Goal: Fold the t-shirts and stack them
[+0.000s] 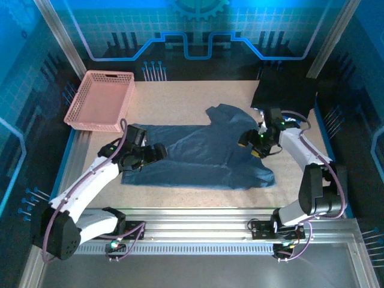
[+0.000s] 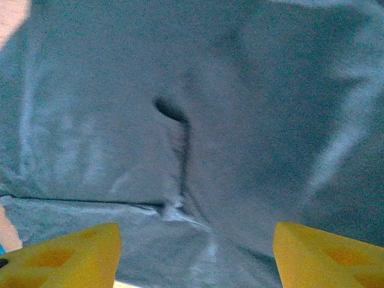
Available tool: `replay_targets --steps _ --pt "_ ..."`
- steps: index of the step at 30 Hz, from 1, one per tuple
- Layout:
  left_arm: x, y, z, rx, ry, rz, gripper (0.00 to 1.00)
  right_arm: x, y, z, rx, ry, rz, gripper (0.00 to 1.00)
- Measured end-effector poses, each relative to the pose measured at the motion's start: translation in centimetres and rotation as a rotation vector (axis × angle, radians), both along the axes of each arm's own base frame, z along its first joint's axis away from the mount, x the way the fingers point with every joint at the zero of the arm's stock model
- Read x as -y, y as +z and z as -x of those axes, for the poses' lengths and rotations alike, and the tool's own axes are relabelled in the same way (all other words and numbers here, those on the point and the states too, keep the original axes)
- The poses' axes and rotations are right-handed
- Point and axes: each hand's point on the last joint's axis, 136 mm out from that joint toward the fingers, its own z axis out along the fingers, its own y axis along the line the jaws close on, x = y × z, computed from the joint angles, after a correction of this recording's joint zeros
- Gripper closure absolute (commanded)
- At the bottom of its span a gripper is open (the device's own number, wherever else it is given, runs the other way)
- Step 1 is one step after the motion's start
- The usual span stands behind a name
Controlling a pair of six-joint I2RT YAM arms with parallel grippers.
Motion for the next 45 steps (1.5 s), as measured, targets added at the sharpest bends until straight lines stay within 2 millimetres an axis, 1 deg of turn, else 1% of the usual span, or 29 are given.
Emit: replay_targets --steps 1,2,3,4,5,7,9,10,12,14,18,21,23,26,28,30,31,32,34,35,37,39,40,41,42,44,45 --pt "0.1 -0.5 -0.1 -0.018 0.005 0.000 0.17 0.2 -0.5 0.4 -0.010 0.003 0.004 0.46" --pt "0.2 -1.1 -0.2 -0.039 0.011 -0.001 0.23 0.3 -1.0 0.9 -0.024 0.005 0.008 0.54" --pt "0.3 -1.8 -0.3 -0.063 0.018 -0.003 0.31 0.3 -1.6 1.3 -0.042 0.012 0.010 0.61" --pt "0.3 -2.5 -0.4 -0.089 0.032 -0.003 0.38 0.3 -2.2 1.6 -0.061 0.013 0.012 0.65" --pt "0.3 -3.4 -0.5 -0.118 0.039 -0.010 0.42 0.4 -3.0 1.8 -0.085 0.010 0.017 0.67" --pt "0.3 -5.2 -0.4 -0.183 0.066 -0.022 0.45 0.7 -4.9 2.5 -0.127 0.000 0.036 0.68" --pt "0.1 -6.8 -0.1 -0.241 0.095 -0.036 0.46 1.4 -6.8 4.3 -0.196 -0.021 0.074 0.69" --pt "-0.1 -7.4 0.1 -0.261 0.112 -0.041 0.46 1.7 -7.4 5.0 -0.219 -0.028 0.091 0.69" --pt "-0.5 -8.3 0.9 -0.291 0.136 -0.054 0.46 2.3 -8.2 6.3 -0.263 -0.049 0.120 0.69" --pt "-1.0 -9.3 1.9 -0.325 0.155 -0.067 0.47 2.5 -8.1 6.6 -0.260 -0.063 0.136 0.69" --pt "-1.9 -11.3 4.4 -0.407 0.190 -0.088 0.47 3.1 -8.2 8.0 -0.266 -0.097 0.175 0.66" --pt "-1.9 -11.2 4.9 -0.395 0.209 -0.069 0.48 3.5 -8.2 9.4 -0.286 -0.116 0.192 0.63" --pt "-2.1 -11.3 5.6 -0.400 0.221 -0.058 0.48 3.5 -8.3 10.1 -0.299 -0.122 0.200 0.60" --pt "-2.1 -11.2 6.4 -0.399 0.230 -0.040 0.47 3.6 -8.2 10.4 -0.300 -0.131 0.201 0.55" --pt "-2.1 -11.1 6.8 -0.407 0.235 -0.032 0.47 3.6 -8.1 10.5 -0.302 -0.138 0.200 0.49" --pt "-2.0 -11.0 7.0 -0.419 0.232 -0.026 0.41 3.5 -7.9 10.5 -0.303 -0.139 0.199 0.44" --pt "-2.0 -10.8 7.1 -0.422 0.229 -0.025 0.37 3.6 -7.7 10.5 -0.305 -0.138 0.203 0.42" --pt "-2.0 -10.4 7.2 -0.428 0.228 -0.029 0.31 3.6 -7.3 10.3 -0.305 -0.136 0.208 0.40" --pt "-1.8 -9.1 6.5 -0.418 0.221 -0.027 0.24 3.6 -6.0 9.4 -0.281 -0.127 0.209 0.35" --pt "-1.4 -7.7 5.5 -0.391 0.217 -0.015 0.21 3.5 -4.7 8.1 -0.240 -0.113 0.205 0.32" --pt "-0.4 -4.4 2.7 -0.302 0.195 0.019 0.17 3.1 -1.6 4.7 -0.122 -0.081 0.194 0.29" --pt "0.7 -0.2 -0.8 -0.182 0.163 0.059 0.14 2.4 2.9 0.2 0.041 -0.011 0.186 0.30" --pt "1.1 1.5 -2.2 -0.137 0.150 0.072 0.14 2.2 4.9 -2.0 0.108 0.019 0.189 0.31" --pt "1.6 3.2 -4.0 -0.088 0.131 0.082 0.14 1.9 6.9 -4.4 0.169 0.059 0.197 0.33" --pt "1.9 4.5 -5.6 -0.050 0.117 0.091 0.14 1.5 8.7 -7.2 0.233 0.096 0.203 0.35" --pt "2.0 5.7 -8.6 -0.002 0.097 0.095 0.15 0.9 10.6 -12.0 0.321 0.163 0.223 0.38" --pt "1.7 5.7 -10.1 0.010 0.090 0.092 0.16 0.6 10.8 -14.3 0.350 0.194 0.235 0.40"
